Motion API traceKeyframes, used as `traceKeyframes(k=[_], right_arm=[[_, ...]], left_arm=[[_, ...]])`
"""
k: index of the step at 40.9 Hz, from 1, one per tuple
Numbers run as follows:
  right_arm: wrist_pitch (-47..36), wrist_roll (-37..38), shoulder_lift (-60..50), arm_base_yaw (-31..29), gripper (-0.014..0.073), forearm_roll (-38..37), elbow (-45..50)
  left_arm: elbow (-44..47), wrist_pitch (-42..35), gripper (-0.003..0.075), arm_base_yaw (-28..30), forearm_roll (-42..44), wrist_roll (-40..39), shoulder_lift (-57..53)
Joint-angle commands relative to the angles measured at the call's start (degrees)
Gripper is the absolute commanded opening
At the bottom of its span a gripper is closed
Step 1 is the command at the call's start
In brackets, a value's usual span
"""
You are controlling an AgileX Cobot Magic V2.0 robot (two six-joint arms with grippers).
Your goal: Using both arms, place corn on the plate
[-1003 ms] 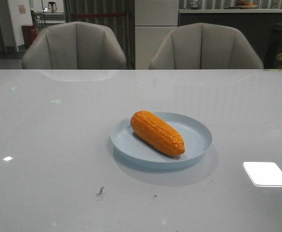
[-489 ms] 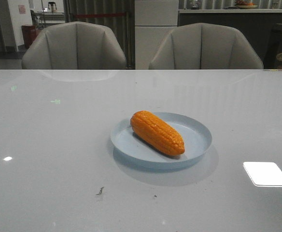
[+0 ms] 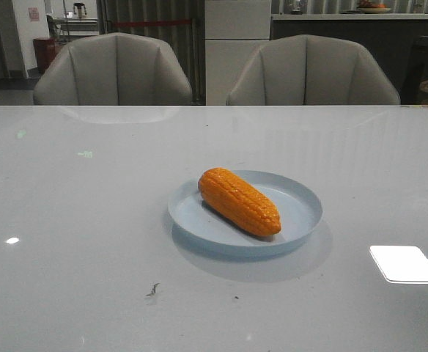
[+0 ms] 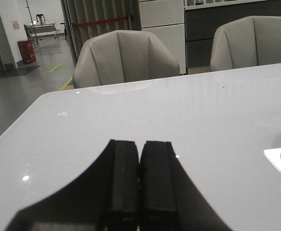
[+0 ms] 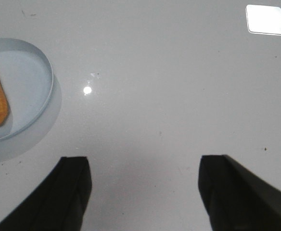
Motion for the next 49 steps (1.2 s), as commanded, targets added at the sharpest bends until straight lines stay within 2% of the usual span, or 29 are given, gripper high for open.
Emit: traceKeyframes(k=[1,12,15,19,30,37,44,49], right_arm=[[-5.16,-0.15,-1.93,0.82,0.0570,-0.30,-1.55],[-6.05,-0.15,-8.90,7.28,0.0569,-3.18,-0.09],[-7.39,-0.15,-11.53,7.52,0.0538,-2.70,1.76],[-11.42,-0.15,-16.19,7.52,0.0437,-1.90,6.19],[-29.26,-0.15,-27.90,7.47,0.0055,-0.98,20.59],[-38.26,-0.15,-33.26,7.43,0.0057,-0.96,29.22],[-42.35,-0.15,-40.29,7.43,0.0057,-0.96,37.36],[-36.05,-0.15,-44.34,7.24,0.0057,-0.96,37.66]], left_arm=[[2.08,-4.65,0.0094,0.05,-0.63,-0.36,-0.35],[2.08,-4.65,0.0094,0.05,-0.63,-0.36,-0.35],[2.08,-4.65,0.0094,0.05,-0.63,-0.36,-0.35],[2.08,-4.65,0.0094,0.05,-0.63,-0.36,-0.35],[2.08,-4.65,0.0094,0.05,-0.63,-0.36,-0.35],[2.08,-4.65,0.0094,0.05,-0.63,-0.36,-0.35],[2.08,-4.65,0.0094,0.05,-0.63,-0.36,-0.35],[2.08,-4.65,0.0094,0.05,-0.63,-0.36,-0.35]])
